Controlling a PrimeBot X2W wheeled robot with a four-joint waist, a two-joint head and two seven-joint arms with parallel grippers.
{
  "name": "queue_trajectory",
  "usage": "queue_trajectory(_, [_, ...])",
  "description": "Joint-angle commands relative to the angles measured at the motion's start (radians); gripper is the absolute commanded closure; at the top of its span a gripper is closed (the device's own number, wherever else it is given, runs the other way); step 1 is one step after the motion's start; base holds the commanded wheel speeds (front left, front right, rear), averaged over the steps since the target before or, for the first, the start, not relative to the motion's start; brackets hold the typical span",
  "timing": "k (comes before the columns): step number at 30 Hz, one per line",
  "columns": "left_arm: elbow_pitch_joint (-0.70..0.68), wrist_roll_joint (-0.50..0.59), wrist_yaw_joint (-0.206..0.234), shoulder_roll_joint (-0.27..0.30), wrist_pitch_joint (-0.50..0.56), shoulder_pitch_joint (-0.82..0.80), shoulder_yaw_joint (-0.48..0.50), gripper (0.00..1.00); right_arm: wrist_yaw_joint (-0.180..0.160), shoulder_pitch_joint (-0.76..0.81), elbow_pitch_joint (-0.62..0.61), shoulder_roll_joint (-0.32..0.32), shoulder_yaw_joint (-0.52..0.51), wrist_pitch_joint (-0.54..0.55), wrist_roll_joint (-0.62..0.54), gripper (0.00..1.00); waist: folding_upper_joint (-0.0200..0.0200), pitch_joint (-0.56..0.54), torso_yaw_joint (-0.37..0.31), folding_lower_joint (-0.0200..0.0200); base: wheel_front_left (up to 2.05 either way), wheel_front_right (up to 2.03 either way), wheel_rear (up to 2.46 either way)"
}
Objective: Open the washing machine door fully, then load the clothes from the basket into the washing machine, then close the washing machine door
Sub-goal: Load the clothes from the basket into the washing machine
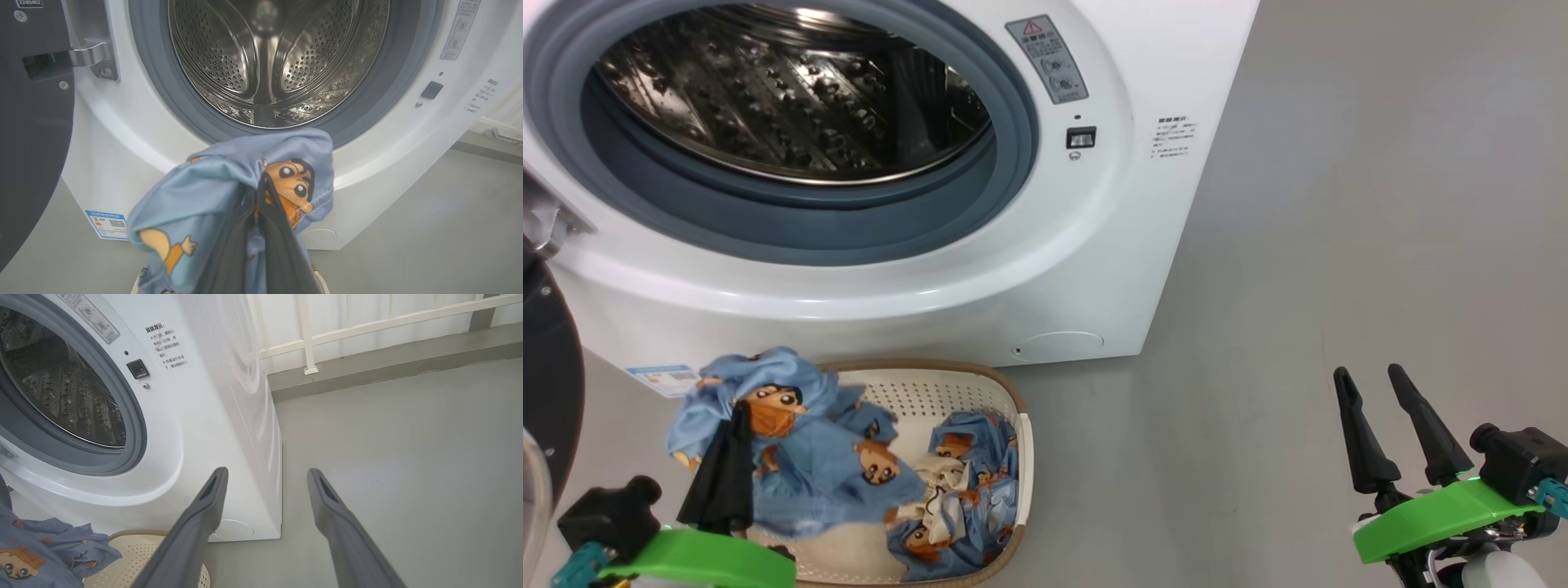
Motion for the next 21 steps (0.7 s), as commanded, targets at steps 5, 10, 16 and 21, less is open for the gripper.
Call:
queue_trajectory(5, [-0.028,0.005,-0.002,0.043,-0.011,-0.125,0.048,1.00,0.003,0.000,-0.028,0.001,0.023,-0.007,0.007,0.00,0.0000,0.020,-0.010,0.0000,0.00,0.00,0.00])
queue_trajectory(10, [-0.048,0.015,-0.002,0.077,-0.011,-0.254,0.048,1.00,0.003,-0.013,-0.029,0.008,0.030,-0.007,0.006,0.00,0.0000,0.043,-0.019,0.0000,0.00,0.00,0.00])
queue_trajectory(16, [-0.010,0.016,-0.002,0.118,-0.011,-0.437,0.027,1.00,0.003,-0.036,-0.032,0.017,0.041,-0.007,0.006,0.00,0.0000,0.079,-0.036,0.0000,0.00,0.00,0.00])
queue_trajectory(21, [0.054,0.016,-0.002,0.131,-0.011,-0.552,0.020,1.00,0.003,-0.055,-0.034,0.023,0.052,-0.007,0.006,0.00,0.0000,0.110,-0.052,0.0000,0.00,0.00,0.00])
